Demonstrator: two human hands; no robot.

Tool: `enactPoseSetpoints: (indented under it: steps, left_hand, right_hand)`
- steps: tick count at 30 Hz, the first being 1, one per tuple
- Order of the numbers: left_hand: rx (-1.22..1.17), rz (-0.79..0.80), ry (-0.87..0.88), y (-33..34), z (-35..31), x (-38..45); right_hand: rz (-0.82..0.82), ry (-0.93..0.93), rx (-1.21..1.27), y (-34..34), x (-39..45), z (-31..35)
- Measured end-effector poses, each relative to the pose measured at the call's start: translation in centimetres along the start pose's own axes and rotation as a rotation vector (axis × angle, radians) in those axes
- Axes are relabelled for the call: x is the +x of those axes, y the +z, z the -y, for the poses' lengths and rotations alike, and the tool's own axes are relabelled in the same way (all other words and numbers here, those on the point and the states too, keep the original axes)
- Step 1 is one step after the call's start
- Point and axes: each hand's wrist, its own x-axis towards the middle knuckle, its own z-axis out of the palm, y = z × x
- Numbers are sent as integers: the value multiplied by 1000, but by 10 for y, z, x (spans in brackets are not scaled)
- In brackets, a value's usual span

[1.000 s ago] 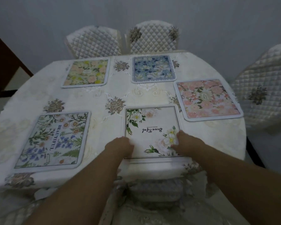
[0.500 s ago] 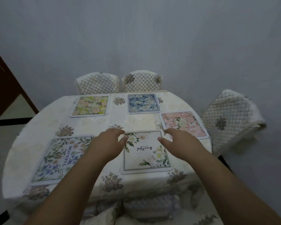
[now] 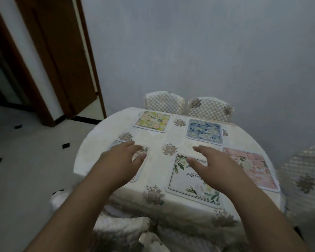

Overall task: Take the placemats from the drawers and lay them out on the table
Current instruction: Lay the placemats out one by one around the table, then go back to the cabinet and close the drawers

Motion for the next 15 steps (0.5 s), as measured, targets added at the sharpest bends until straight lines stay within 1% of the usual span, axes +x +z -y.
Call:
enactPoseSetpoints:
  steps: [8, 12, 15]
  left_hand:
    - [44, -123, -430, -19, 17, -121]
    - [40, -206, -610, -13, 31, -195]
    - [39, -229, -762, -12, 36, -253]
  right_hand:
    - [74, -308, -4, 3, -18, 29]
    - [167, -502, -35, 19, -33, 56]
    - [244, -647, -50, 34, -51, 87]
